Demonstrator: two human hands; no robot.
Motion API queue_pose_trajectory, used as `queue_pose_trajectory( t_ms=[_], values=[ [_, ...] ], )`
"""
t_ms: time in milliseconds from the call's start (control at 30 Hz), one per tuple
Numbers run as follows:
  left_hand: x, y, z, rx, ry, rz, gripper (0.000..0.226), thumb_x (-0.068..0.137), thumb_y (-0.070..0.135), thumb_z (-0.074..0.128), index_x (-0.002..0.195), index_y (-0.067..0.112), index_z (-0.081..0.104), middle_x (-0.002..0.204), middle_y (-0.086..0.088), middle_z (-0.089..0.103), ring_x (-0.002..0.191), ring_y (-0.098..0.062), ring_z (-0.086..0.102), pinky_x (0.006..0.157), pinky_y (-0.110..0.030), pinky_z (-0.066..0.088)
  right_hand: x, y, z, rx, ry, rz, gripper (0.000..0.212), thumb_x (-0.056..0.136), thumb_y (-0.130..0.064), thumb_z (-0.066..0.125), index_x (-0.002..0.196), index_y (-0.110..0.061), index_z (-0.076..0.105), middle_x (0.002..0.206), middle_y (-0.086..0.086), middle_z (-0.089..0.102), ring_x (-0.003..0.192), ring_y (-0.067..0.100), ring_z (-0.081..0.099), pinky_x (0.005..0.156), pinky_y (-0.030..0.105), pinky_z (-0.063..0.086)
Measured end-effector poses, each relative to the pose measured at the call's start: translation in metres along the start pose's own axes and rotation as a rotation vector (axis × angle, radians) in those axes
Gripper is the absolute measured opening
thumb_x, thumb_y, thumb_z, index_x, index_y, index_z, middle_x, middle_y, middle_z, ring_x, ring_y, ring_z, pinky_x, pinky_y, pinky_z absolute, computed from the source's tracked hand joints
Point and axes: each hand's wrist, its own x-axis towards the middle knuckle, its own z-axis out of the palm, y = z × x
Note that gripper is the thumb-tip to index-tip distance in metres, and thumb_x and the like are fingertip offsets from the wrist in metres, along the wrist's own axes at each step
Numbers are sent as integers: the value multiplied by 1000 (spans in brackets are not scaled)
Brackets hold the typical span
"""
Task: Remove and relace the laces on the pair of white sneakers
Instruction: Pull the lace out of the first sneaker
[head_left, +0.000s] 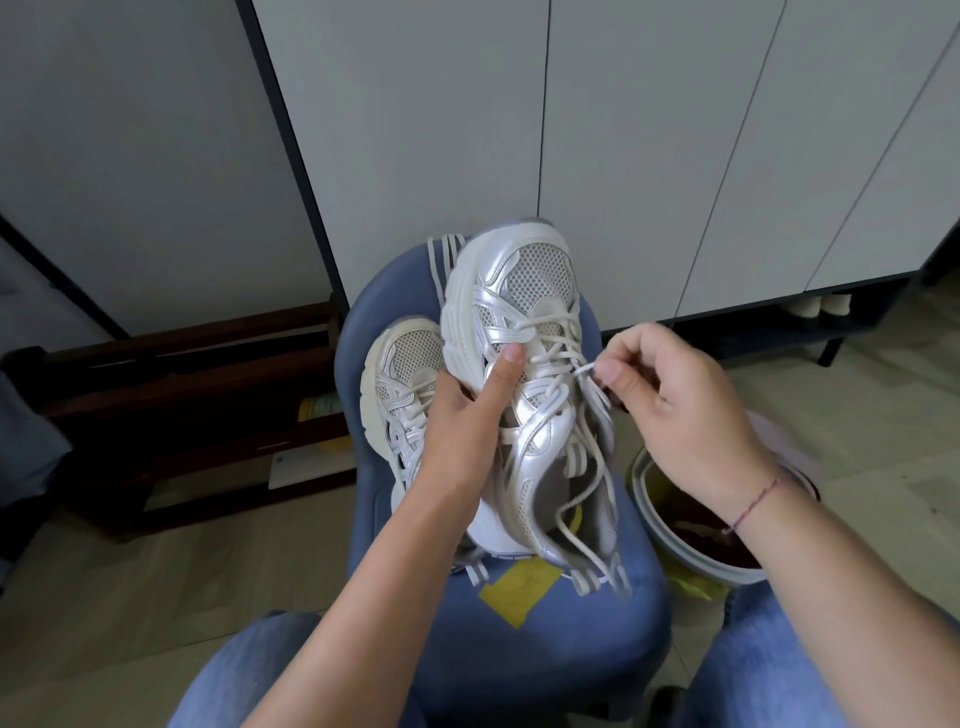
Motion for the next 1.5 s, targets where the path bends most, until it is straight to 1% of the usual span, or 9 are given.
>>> queue_pose_trajectory(
  t_ms=[133,300,433,767,1000,1167,1267,1400,1500],
  values=[
    [-1,1,1,1,-43,27,81,64,78,70,126,28,58,114,8,72,106,-13,69,99,-42,51,4,0,-3,243,-78,94,17,95,-13,52,79,-19,52,61,-16,58,59,0,51,61,13,41],
    [1,-2,3,-16,-22,-22,98,51,85,73,128,26,57,117,5,71,108,-18,68,100,-46,50,5,0,-12,984,-56,439,9,80,-11,60,80,-15,52,59,-6,45,51,3,38,50,13,31],
    [2,0,0,-106,-32,-42,80,65,72,73,129,25,58,115,3,73,107,-20,69,101,-46,50,1,8,-8,755,-144,446,26,68,-20,68,90,-17,56,85,1,58,77,9,51,68,22,38],
    [-2,1,-2,-117,-49,-58,74,70,69,73,128,25,58,115,3,73,107,-18,69,100,-45,51,-1,2,12,592,-49,322,12,89,-8,59,77,-8,61,57,-11,60,55,-2,53,57,11,43],
    [-1,-2,-4,-105,-20,-59,81,65,72,75,130,27,56,118,8,71,110,-15,67,103,-43,49,10,11,-12,1477,-172,709,21,89,-32,50,73,-18,53,64,-7,43,55,4,40,54,14,39],
    [-1,-3,-4,-124,-39,-85,89,61,74,74,133,25,56,120,4,71,111,-19,68,104,-46,48,1,12,4,942,-177,590,35,70,-40,66,90,-11,63,70,-2,56,64,10,48,61,20,44],
    [0,-3,-5,-132,-57,-74,77,69,69,72,130,24,58,116,3,73,109,-19,69,103,-45,49,-3,8,10,705,-89,431,19,76,-24,68,83,-7,65,68,-4,61,62,5,52,65,20,44],
    [1,-3,-4,-117,-54,-60,92,59,77,75,133,25,56,120,4,71,111,-19,68,103,-46,48,-3,5,12,601,-17,405,15,89,-11,59,76,-5,63,61,-6,61,55,3,52,57,15,45],
    [1,-4,-4,-101,-64,-63,91,59,77,73,132,25,56,120,6,71,112,-17,67,105,-45,47,1,6,7,876,-48,556,18,91,-16,54,75,-9,56,56,-2,53,51,9,46,53,17,41]
  ],
)
